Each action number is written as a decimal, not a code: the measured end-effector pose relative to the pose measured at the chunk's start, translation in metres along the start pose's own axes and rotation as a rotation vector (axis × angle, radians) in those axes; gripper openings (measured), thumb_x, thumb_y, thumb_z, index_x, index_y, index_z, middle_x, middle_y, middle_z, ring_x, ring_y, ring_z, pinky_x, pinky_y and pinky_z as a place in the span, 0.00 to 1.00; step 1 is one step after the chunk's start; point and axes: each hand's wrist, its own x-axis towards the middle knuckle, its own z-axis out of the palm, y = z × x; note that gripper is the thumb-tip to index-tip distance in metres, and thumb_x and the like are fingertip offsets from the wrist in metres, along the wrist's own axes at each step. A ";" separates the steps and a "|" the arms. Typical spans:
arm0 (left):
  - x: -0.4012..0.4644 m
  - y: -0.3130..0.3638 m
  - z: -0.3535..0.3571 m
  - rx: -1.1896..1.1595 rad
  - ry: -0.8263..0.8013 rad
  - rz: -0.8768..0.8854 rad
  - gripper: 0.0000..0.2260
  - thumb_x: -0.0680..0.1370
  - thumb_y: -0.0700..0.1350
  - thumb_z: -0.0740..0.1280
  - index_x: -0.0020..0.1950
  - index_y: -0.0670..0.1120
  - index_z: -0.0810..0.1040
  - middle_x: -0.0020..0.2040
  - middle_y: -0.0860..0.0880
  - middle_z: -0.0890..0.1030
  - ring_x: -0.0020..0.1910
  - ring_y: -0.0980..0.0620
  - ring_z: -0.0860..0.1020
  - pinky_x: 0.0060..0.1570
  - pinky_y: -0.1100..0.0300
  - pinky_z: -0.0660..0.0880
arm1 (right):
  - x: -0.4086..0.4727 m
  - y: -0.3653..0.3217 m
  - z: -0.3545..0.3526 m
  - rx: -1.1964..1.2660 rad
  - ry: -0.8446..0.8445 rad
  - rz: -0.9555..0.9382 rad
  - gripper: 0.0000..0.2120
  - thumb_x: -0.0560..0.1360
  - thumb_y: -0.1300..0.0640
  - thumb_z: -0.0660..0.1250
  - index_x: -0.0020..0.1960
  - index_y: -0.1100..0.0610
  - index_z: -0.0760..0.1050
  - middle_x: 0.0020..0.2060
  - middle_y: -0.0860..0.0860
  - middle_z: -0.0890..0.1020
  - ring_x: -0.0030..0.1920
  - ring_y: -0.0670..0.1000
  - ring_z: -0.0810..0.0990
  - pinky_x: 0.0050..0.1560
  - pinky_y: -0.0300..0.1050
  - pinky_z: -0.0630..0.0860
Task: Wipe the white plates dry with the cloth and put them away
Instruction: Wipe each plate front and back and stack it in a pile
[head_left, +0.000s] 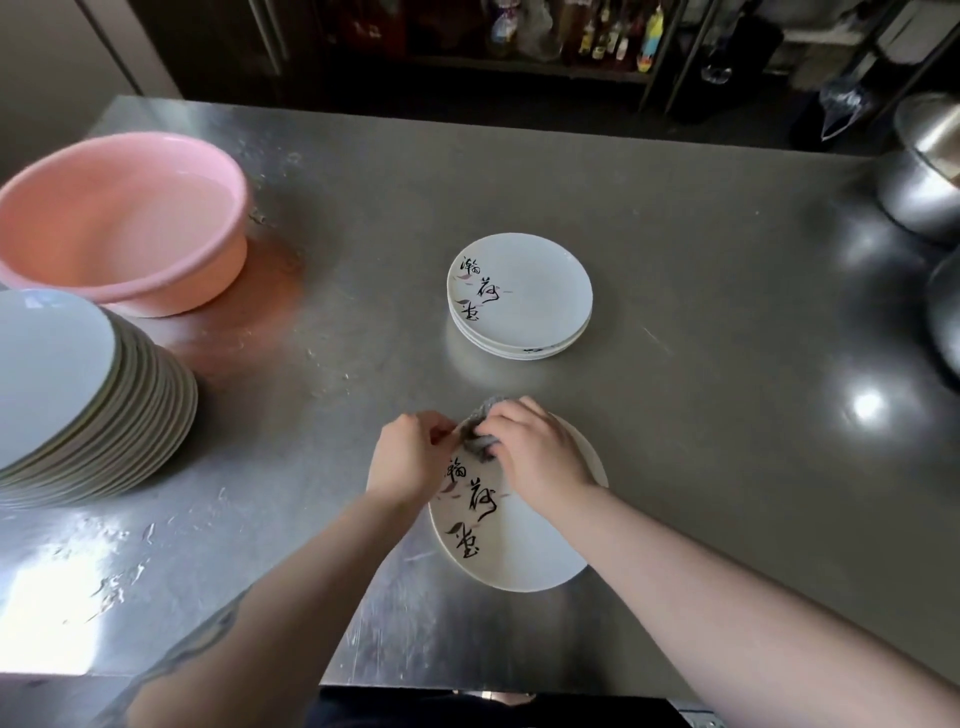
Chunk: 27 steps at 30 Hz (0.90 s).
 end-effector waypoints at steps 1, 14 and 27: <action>0.000 -0.001 -0.001 0.022 0.003 -0.017 0.05 0.75 0.42 0.70 0.48 0.44 0.84 0.43 0.46 0.84 0.44 0.46 0.80 0.39 0.62 0.68 | -0.001 0.004 -0.001 0.000 0.016 0.024 0.10 0.72 0.65 0.67 0.51 0.58 0.82 0.51 0.52 0.81 0.53 0.56 0.75 0.49 0.51 0.76; 0.007 0.017 -0.002 0.039 -0.132 0.062 0.09 0.73 0.42 0.73 0.53 0.45 0.83 0.46 0.47 0.84 0.46 0.49 0.80 0.45 0.62 0.72 | -0.015 0.019 -0.003 -0.041 0.102 0.107 0.12 0.68 0.67 0.70 0.47 0.54 0.83 0.47 0.47 0.81 0.50 0.54 0.76 0.43 0.46 0.77; -0.017 -0.002 -0.003 0.213 -0.202 0.017 0.07 0.72 0.47 0.73 0.40 0.44 0.80 0.35 0.50 0.79 0.37 0.48 0.76 0.35 0.59 0.70 | -0.023 0.011 -0.001 -0.015 0.172 0.165 0.12 0.68 0.69 0.69 0.47 0.57 0.84 0.46 0.50 0.82 0.48 0.58 0.77 0.42 0.50 0.76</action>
